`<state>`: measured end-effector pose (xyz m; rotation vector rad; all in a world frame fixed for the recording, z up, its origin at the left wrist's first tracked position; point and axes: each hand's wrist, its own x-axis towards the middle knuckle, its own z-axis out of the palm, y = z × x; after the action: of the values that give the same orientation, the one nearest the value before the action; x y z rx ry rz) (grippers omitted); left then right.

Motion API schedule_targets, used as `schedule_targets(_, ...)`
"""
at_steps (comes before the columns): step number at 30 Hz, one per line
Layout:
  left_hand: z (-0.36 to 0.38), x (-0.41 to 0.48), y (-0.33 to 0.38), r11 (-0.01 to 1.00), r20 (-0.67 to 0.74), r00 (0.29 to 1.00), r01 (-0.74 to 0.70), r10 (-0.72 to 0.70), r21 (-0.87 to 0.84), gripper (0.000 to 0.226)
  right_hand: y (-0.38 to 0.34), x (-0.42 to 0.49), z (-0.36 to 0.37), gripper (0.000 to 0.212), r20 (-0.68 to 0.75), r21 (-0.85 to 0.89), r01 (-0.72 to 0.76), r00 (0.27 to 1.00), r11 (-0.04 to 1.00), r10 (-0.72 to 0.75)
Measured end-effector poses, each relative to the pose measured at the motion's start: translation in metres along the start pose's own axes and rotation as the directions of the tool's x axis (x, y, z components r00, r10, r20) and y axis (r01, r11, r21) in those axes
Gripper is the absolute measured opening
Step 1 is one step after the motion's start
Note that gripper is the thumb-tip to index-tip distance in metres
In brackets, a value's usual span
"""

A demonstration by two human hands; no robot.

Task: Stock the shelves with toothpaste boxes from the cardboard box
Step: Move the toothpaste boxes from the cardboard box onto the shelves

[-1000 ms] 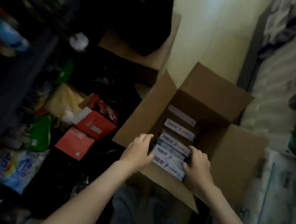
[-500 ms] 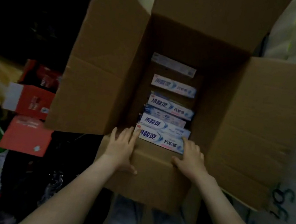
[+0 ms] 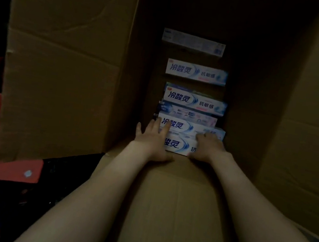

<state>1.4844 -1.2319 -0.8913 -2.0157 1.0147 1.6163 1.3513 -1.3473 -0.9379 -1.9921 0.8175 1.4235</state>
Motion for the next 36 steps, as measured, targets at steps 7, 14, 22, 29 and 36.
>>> schedule_targets(7,-0.002,-0.032,0.004,0.997,-0.188,0.981,-0.059,0.048,-0.053,0.082,-0.005,-0.034,-0.026,0.073,0.002,-0.029,0.085,0.996,0.996,-0.085)
schedule_targets(14,-0.038,-0.145,0.014,0.953,-0.398,0.876,-0.189,0.273,0.239,0.073,-0.028,-0.167,-0.087,0.052,-0.035,0.237,0.273,0.962,0.933,-0.272)
schedule_targets(22,-0.088,-0.345,0.006,0.984,-0.734,0.667,0.003,0.13,0.177,0.048,-0.089,-0.36,-0.19,0.05,-0.029,0.192,0.462,0.884,0.866,-0.466)
schedule_targets(29,-0.062,-0.484,-0.059,0.961,-0.827,0.496,0.204,-0.266,-0.187,0.058,-0.188,-0.459,-0.228,0.052,-0.012,0.08,0.597,0.801,0.798,-0.598)
schedule_targets(36,0.003,-0.59,-0.135,0.822,-0.801,0.259,0.367,-0.54,-0.436,0.059,-0.324,-0.526,-0.203,0.044,0.074,-0.141,0.751,0.658,0.645,-0.75)
